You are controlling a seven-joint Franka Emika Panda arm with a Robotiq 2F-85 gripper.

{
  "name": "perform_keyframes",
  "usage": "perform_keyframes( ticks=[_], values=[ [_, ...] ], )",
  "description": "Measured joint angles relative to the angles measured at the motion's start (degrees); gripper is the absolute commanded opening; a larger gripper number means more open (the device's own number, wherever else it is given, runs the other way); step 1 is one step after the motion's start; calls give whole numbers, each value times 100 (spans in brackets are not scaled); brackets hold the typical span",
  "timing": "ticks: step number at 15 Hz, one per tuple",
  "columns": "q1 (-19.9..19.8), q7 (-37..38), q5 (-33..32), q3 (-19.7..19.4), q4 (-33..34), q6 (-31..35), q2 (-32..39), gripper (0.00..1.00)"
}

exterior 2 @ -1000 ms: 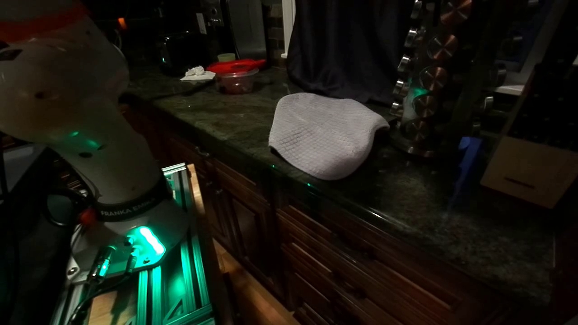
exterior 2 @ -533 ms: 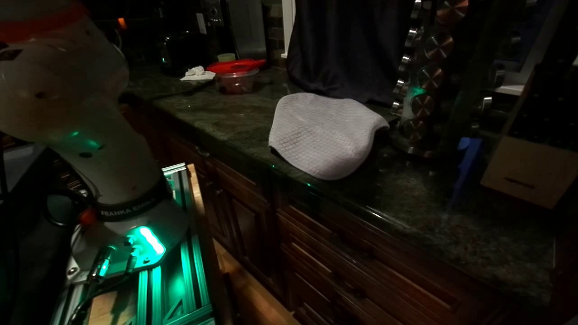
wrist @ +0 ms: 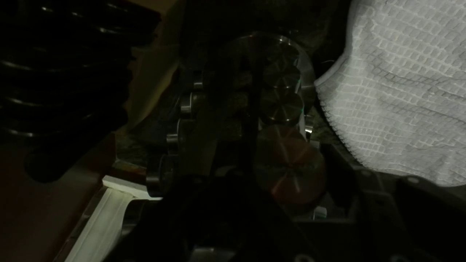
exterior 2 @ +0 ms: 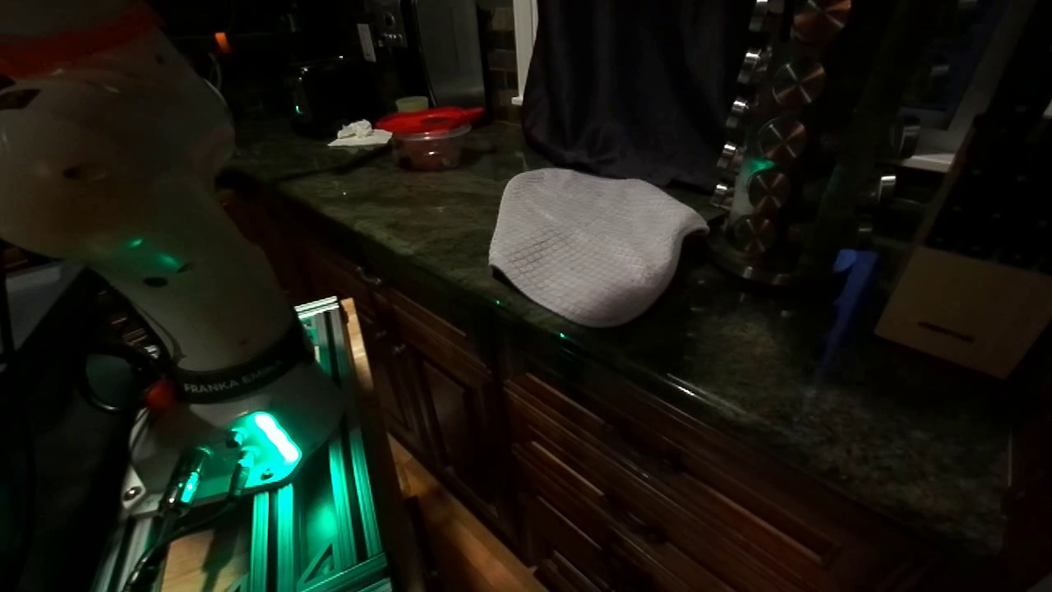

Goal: Remove one glass jar from the stand on the right and put it on the countertop.

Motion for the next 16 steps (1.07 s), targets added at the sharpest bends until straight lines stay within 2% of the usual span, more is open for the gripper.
perform_keyframes(
  ticks=[6, 7, 8, 9, 11, 14, 16],
  values=[
    [-1, 68, 216, -13, 0, 1, 3, 24],
    [-1, 85, 254, -14, 0, 1, 3, 40],
    [-1, 99, 285, -15, 0, 2, 3, 47],
    [-1, 111, 310, -16, 0, 3, 3, 60],
    [-1, 124, 350, -18, 1, 6, 4, 33],
    [13, 125, 537, -15, 84, 45, -9, 13],
    [20, 130, 588, -17, 130, 57, -21, 9]
  ],
)
